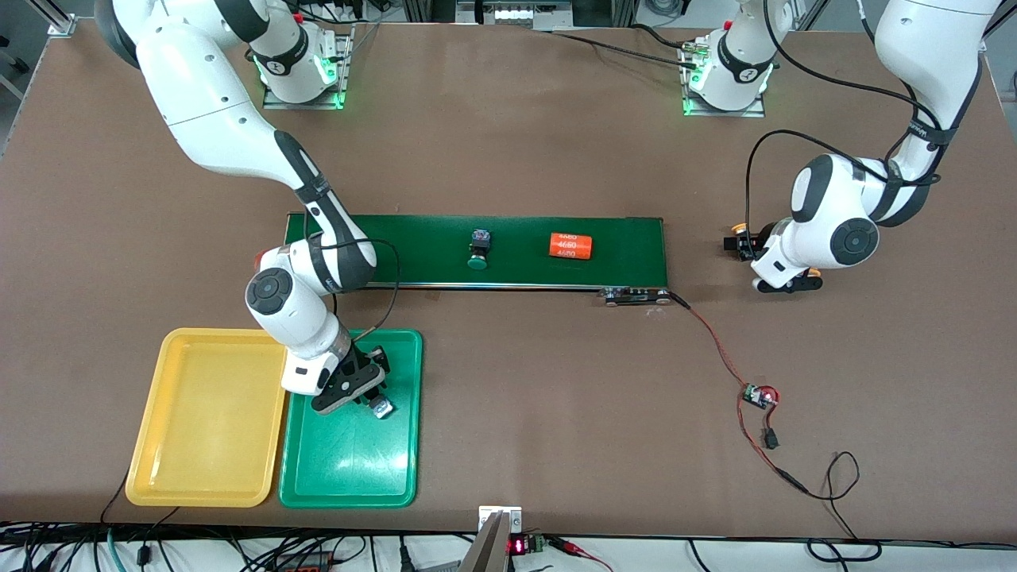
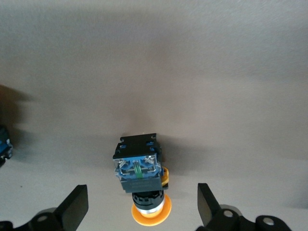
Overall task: Sort buttons by color to trays
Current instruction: 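Drop the green button into the green tray while the left gripper grasps an orange button, then place the orange button on the belt while the right gripper returns to the belt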
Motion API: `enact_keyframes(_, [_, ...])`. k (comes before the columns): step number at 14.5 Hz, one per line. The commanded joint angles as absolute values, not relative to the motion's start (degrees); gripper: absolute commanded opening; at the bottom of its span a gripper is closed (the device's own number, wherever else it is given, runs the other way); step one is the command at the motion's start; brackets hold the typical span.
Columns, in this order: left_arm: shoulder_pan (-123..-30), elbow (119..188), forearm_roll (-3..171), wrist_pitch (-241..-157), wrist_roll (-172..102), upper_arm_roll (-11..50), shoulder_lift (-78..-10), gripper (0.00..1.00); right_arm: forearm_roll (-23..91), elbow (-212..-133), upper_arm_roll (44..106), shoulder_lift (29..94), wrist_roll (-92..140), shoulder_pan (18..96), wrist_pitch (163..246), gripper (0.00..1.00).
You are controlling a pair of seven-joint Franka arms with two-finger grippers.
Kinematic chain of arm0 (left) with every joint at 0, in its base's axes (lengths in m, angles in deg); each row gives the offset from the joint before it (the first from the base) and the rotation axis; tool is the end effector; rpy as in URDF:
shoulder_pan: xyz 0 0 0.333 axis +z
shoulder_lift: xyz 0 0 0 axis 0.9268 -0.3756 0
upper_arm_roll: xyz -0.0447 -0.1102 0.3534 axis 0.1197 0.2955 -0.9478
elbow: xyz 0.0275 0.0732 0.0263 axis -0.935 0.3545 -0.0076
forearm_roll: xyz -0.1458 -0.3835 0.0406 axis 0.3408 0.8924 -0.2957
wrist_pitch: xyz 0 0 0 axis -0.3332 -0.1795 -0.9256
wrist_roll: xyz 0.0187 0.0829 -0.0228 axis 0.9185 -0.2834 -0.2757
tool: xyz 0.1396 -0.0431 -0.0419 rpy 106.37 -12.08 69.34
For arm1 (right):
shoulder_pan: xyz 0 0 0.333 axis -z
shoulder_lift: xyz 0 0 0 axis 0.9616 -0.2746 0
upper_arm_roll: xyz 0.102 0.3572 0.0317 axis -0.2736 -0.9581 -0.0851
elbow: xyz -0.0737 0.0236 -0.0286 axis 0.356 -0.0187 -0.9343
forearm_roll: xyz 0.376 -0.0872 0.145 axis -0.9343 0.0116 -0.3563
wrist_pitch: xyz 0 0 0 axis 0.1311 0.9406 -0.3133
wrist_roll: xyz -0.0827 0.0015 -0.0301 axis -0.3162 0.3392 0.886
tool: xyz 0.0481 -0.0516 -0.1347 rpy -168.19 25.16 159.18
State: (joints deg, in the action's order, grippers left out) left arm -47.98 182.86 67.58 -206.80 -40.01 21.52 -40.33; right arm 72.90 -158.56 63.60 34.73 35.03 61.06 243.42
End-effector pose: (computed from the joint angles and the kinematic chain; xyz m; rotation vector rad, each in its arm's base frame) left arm 0.5044 -0.0003 0.1744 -3.0660 -0.1511 0.6477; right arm 0.7791 0.2508 0.1692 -2.9019 -0.8741 -0.5244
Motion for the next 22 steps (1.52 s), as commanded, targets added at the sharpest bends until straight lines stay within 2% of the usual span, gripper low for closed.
enact_keyframes(1, [-47.37,183.67,68.99,-207.19,-38.07,21.67,-40.13,0.97,72.72,-157.9,63.16,34.93,35.74,61.23,242.36,1.0])
enact_keyframes(5, [-47.37,183.68,68.99,-207.1,-38.07,21.67,-40.91,0.77,72.54,-157.9,63.08,36.94,34.34,61.06,236.48,1.0])
enact_keyframes(6, [-47.37,183.68,68.99,-207.1,-37.98,21.67,-41.0,0.62,72.63,-157.9,63.08,37.82,33.03,60.97,234.2,1.0])
enact_keyframes(10, [-47.37,183.68,68.99,-207.01,-37.98,21.67,-41.36,0.51,72.89,-157.9,63.51,44.67,27.15,61.23,215.77,1.0])
enact_keyframes(11, [-47.37,183.5,69.08,-207.01,-37.98,21.76,-41.27,0.45,72.81,-157.9,63.52,46.17,25.22,61.4,211.63,1.0])
enact_keyframes(13, [-47.46,183.15,68.99,-206.31,-38.15,21.93,-40.39,0.26,72.81,-158.16,63.52,48.28,19.43,61.41,204.94,1.0])
enact_keyframes(14, [-47.63,182.89,68.99,-205.61,-38.24,22.28,-39.78,0.21,72.98,-158.25,63.52,48.99,16.44,61.32,202.74,1.0])
enact_keyframes(16, [-47.9,180.27,68.99,-203.07,-38.16,24.9,-38.2,0.16,73.07,-160.08,63.52,51.35,12.38,60.88,199.56,1.0])
enact_keyframes(19, [-48.16,175.26,69.08,-198.06,-38.94,31.14,-36.44,0.1,72.98,-167.81,62.99,56.71,3.88,58.78,200.25,1.0])
enact_keyframes(22, [-49.39,172.26,68.99,-196.99,-38.24,34.84,-36.35,0.1,72.63,-170.11,62.99,57.17,-3.87,55.09,202.61,1.0])
